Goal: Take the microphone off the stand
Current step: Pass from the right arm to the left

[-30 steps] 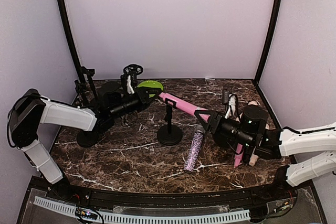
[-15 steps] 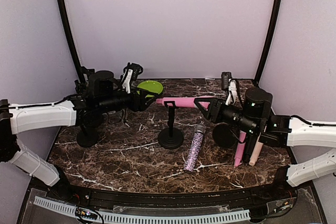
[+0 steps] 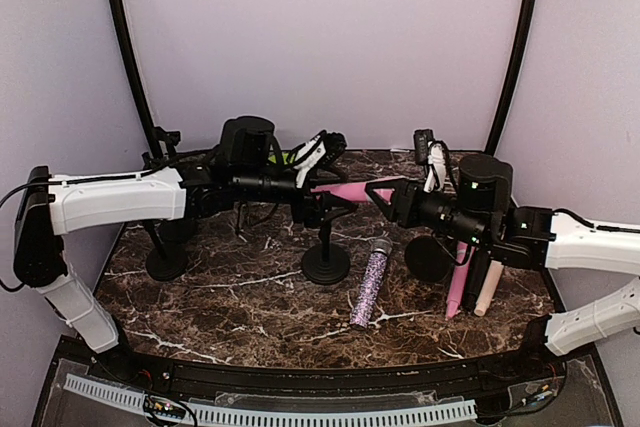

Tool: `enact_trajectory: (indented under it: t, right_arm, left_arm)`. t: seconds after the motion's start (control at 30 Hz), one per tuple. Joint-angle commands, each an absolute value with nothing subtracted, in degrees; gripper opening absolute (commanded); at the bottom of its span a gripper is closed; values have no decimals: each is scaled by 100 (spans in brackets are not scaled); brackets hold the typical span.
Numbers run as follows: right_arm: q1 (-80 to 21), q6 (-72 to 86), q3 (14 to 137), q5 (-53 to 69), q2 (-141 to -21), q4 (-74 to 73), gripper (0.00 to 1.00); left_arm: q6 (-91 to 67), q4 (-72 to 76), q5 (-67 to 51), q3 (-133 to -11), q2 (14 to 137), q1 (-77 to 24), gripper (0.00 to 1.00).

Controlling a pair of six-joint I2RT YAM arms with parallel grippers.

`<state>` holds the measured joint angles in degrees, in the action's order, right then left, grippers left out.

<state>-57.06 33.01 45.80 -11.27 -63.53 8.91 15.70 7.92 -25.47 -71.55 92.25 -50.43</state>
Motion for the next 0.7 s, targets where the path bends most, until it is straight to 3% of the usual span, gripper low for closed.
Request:
enact_trajectory:
  t: [0.0, 0.17, 0.33, 0.67]
  right_arm:
    - [-5695, 3256, 4869, -972, -6345, 1353, 37]
    - [-5698, 3219, 4916, -967, -6368, 1306, 37]
    - [-5695, 3170, 5002, -948, -6460, 1224, 37]
    - [-5695, 3122, 5060, -1001, -6478, 1178, 37]
  left_arm:
    - [2237, 374, -2567, -7595, 9425, -5164, 71]
    - [2658, 113, -2145, -7872, 9640, -5330, 68]
    - [2954, -156, -1670, -8064, 9723, -5441, 50]
    - [3382, -101, -891, -8077, 9847, -5774, 28]
